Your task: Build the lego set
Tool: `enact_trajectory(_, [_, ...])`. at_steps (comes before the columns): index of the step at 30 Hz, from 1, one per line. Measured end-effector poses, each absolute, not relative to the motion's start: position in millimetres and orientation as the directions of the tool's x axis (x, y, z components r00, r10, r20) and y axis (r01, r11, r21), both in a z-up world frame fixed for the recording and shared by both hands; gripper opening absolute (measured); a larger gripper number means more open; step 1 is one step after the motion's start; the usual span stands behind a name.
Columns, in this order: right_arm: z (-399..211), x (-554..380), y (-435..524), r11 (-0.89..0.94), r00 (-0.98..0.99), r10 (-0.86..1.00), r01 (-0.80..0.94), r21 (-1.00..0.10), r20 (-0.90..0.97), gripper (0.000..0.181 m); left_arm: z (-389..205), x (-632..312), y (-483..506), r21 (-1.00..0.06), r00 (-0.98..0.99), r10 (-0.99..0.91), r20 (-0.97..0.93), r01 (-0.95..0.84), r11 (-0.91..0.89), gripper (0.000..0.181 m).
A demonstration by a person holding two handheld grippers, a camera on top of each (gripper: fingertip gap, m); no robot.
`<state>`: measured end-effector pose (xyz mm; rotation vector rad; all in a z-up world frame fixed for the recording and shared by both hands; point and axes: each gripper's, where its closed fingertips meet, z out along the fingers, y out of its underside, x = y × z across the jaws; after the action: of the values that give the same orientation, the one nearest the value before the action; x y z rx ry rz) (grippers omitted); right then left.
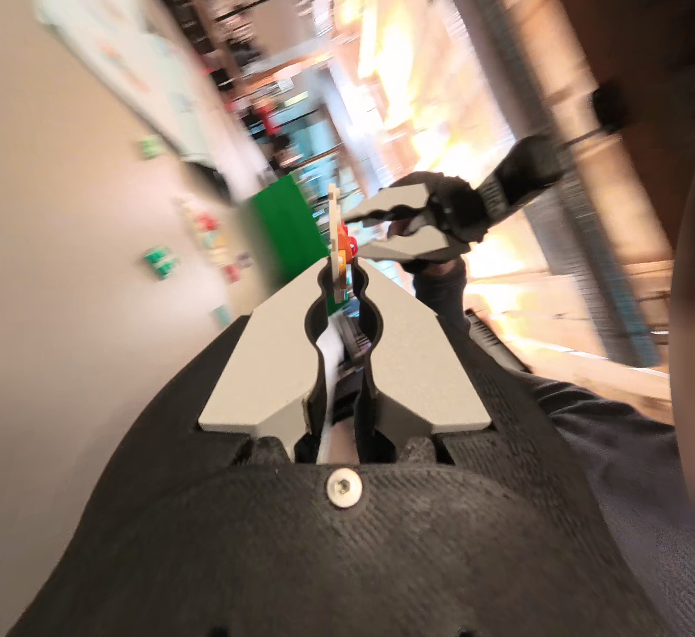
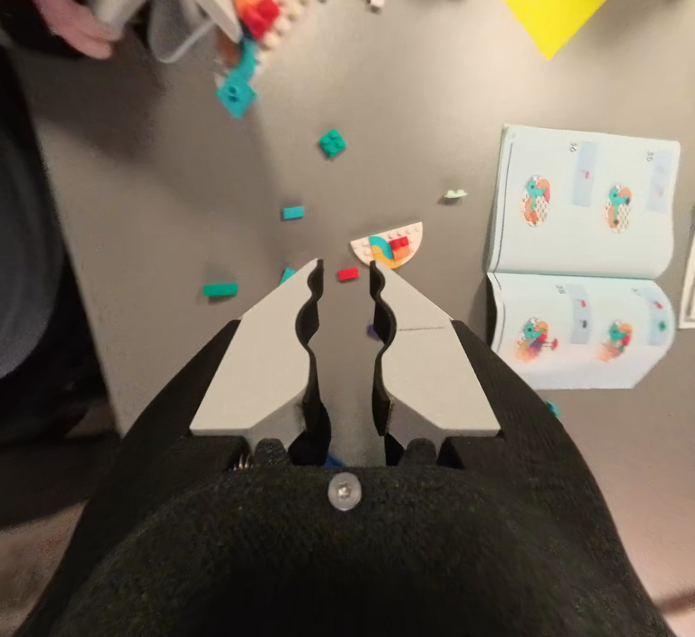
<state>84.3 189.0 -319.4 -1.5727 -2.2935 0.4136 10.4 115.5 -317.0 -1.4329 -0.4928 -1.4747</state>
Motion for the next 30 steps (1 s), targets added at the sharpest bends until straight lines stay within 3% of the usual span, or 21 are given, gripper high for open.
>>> enact_trajectory(5, [-369,83,206,0.313,-0.312,0.944,0.733,-0.604,0.110,0.036,-348,5,104,-0.337,0.252,-0.226,0.941,0.769,-0.544,0.007])
enact_trajectory(11, [-392,67,216,0.301,-0.343,0.936,0.671,-0.678,0.076,0.051,-364,11,103,-0.293,0.254,-0.152,0.955,0.738,-0.608,0.008])
enact_trajectory(14, [-388,51,201,0.311,-0.434,0.901,0.595,-0.742,0.030,0.050,-367,7,108,-0.254,0.229,-0.119,0.966,0.756,-0.604,0.008])
enact_trajectory(22, [-404,11,160,0.487,-0.673,0.739,0.515,-0.705,0.019,0.031,-374,9,114,-0.237,0.240,-0.081,0.967,0.744,-0.625,0.008])
enact_trajectory(30, [-412,3,154,0.510,-0.719,0.695,0.517,-0.688,-0.025,0.027,-375,10,114,-0.231,0.236,-0.078,0.969,0.739,-0.632,0.008])
